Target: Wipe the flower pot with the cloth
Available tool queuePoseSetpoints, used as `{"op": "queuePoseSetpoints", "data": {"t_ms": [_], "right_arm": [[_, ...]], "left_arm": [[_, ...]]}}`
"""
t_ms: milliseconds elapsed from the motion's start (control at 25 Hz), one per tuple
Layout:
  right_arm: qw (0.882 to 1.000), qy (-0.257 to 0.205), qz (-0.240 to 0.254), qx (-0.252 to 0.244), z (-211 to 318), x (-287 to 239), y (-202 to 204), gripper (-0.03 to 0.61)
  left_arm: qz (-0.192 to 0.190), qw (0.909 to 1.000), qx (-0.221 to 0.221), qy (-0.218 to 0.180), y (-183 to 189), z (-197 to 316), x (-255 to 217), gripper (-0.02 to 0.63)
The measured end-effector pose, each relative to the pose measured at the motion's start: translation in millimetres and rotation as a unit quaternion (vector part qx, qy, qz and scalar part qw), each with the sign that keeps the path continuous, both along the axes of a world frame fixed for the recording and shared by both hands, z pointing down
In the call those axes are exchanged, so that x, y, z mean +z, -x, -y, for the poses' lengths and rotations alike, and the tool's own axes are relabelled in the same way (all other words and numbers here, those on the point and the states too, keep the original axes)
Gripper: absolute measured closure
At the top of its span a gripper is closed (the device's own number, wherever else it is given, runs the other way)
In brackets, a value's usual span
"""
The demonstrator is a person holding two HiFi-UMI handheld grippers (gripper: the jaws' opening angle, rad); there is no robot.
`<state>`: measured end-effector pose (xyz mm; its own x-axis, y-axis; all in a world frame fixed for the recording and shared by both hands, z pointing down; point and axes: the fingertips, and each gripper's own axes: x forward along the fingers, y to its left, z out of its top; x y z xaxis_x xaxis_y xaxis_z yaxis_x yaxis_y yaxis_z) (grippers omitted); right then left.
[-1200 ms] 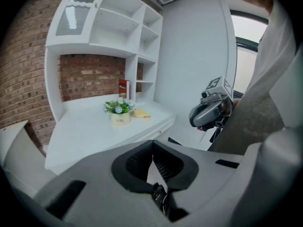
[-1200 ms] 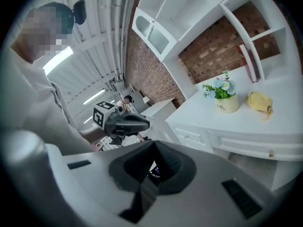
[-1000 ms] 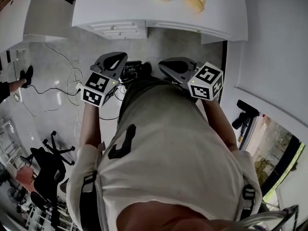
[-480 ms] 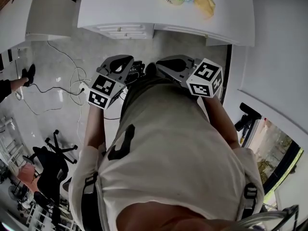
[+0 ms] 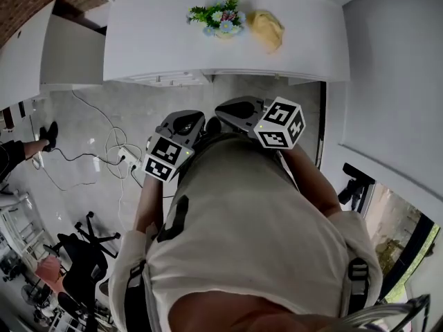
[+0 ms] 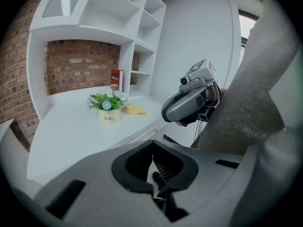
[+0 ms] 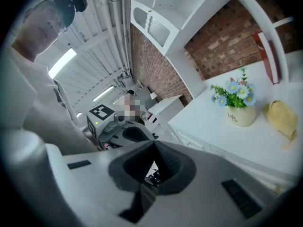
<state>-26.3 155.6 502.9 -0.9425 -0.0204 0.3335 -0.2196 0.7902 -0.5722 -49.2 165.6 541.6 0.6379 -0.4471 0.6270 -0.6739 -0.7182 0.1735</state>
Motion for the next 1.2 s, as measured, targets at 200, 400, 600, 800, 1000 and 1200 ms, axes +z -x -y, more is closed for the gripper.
{"op": "queuePoseSetpoints", "data": {"t_ms": [200,400,600,800,1000,1200], "right_arm": [[1.0,-0.006,0.013,0.011,31,-1,-38,0.568],[0.999,0.017,0.02,0.023,47,-1,-78,0.568],[0.999,0.043,0.019,0.021,63,13,-103,0.568],[0.997,0.069,0.013,0.02,73,24,-112,0.568],[0.996,0.086,-0.007,0.034,96,29,-96,0.568],[0.996,0.06,-0.041,0.046,119,27,-56,0.568]], "left_arm": [[0.007,0.9996,0.026,-0.009,-54,24,-2,0.592],[0.016,0.9994,0.029,0.0,-91,33,-4,0.592],[0.028,0.9993,0.024,0.01,-115,47,2,0.592],[0.031,0.9991,0.015,0.022,-119,56,4,0.592],[0.038,0.999,0.017,0.014,-95,73,9,0.592],[0.01,0.9999,0.001,0.006,-46,97,2,0.592]]}}
